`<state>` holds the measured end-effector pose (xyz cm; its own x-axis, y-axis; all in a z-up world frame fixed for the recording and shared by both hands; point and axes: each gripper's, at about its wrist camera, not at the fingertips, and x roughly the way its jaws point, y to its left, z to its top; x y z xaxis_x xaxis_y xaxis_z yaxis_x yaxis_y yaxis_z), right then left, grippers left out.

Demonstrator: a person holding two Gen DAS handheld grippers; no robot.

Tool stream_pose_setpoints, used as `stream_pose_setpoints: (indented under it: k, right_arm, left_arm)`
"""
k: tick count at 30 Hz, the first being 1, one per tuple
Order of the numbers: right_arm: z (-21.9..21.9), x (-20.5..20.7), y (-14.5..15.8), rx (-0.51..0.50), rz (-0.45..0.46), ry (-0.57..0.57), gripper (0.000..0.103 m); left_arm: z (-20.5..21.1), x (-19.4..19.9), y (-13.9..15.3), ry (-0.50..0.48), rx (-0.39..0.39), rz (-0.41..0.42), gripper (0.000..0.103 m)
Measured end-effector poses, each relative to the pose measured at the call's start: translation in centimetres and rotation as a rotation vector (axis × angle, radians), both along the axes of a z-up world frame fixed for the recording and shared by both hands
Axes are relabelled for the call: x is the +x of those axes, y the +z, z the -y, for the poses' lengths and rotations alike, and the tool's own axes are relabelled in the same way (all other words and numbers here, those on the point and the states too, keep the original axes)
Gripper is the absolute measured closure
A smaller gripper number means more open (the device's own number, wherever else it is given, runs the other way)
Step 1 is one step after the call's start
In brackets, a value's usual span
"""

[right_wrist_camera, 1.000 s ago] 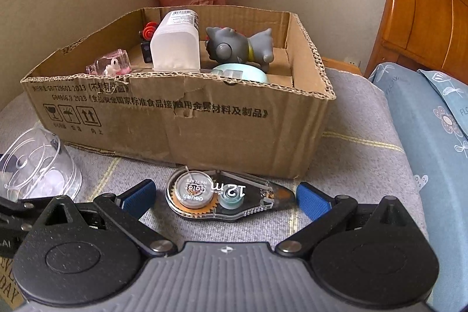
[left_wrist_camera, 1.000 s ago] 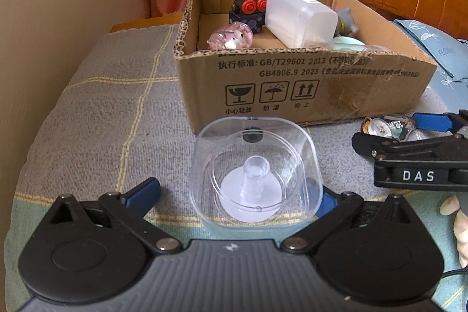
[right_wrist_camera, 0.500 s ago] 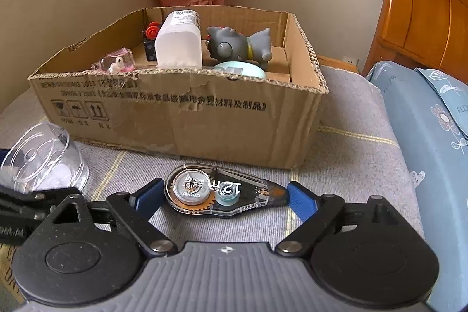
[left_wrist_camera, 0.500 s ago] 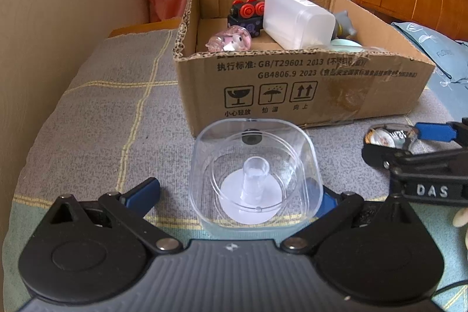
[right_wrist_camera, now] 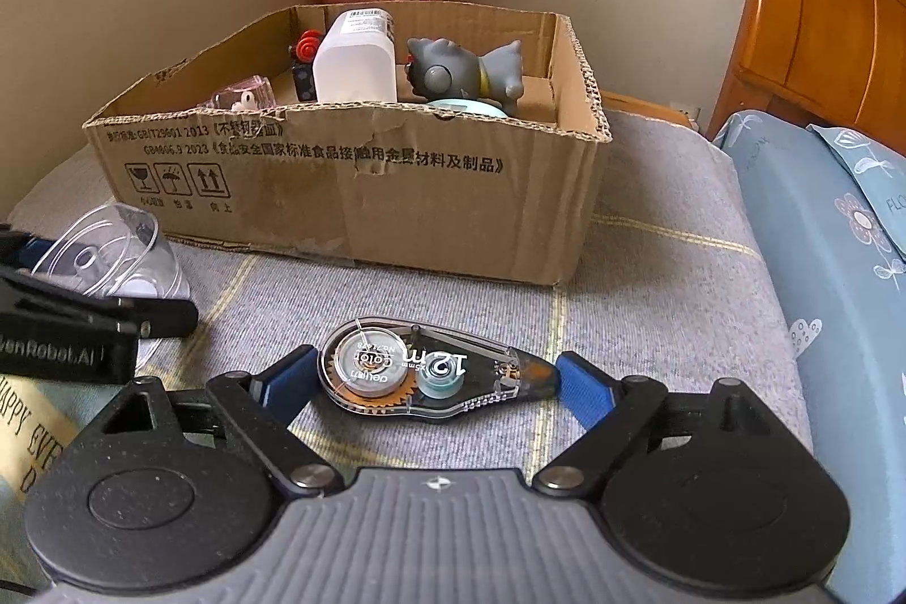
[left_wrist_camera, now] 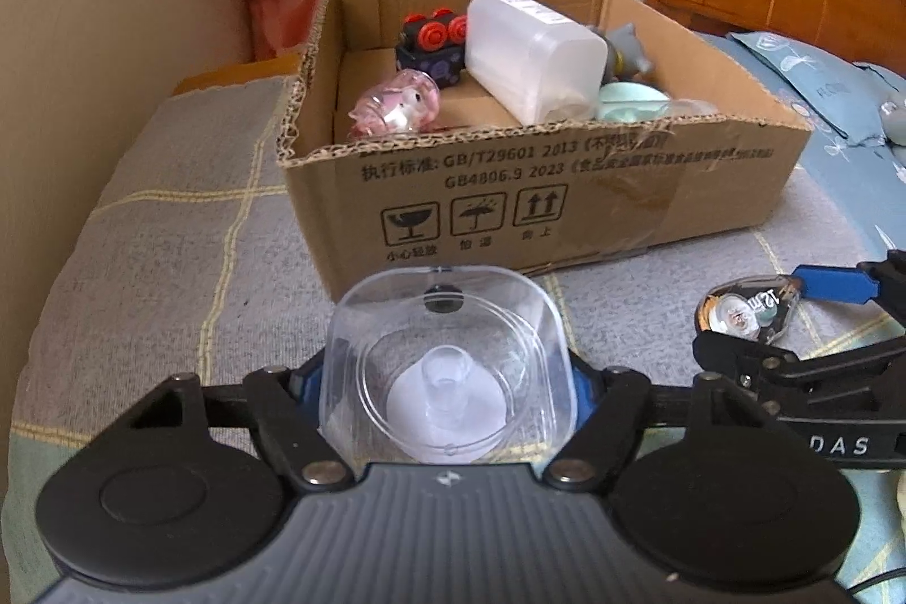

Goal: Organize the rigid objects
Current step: 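Place the clear container in the box with the left tool while the right tool drops the tape in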

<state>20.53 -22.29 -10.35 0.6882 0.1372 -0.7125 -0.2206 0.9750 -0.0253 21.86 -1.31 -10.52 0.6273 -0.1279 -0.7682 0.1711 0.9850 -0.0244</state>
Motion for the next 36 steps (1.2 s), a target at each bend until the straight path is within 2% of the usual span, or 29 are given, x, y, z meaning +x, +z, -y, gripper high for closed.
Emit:
stream_pose_setpoints:
  k: [9, 14, 20, 27, 36]
  right_arm:
    - [0.6, -1.3, 1.6, -0.015, 0.001, 0.085, 0.011]
    - [1.1, -2.0, 4.0, 0.003, 0.024, 0.126, 0.011]
    - [1.6, -1.9, 8.1, 0.03, 0.102, 0.179, 0.011]
    - [1.3, 1.2, 11.0, 0.061, 0.158, 0.194, 0.011]
    - [-1.9, 5.3, 10.8, 0.126, 0.109, 0.222, 0.011]
  left_arm:
    - [-0.9, -0.4, 1.7, -0.132, 0.01, -0.045, 0.029]
    - [-1.2, -1.0, 4.5, -0.214, 0.017, -0.035, 0.029]
    - [-1.2, -0.2, 8.3, -0.274, 0.016, 0.002, 0.029]
    - [-1.3, 4.4, 11.0, -0.265, 0.015, 0.052, 0.029]
    - [-1.2, 11.8, 12.1, -0.229, 0.03, 0.055, 0.029]
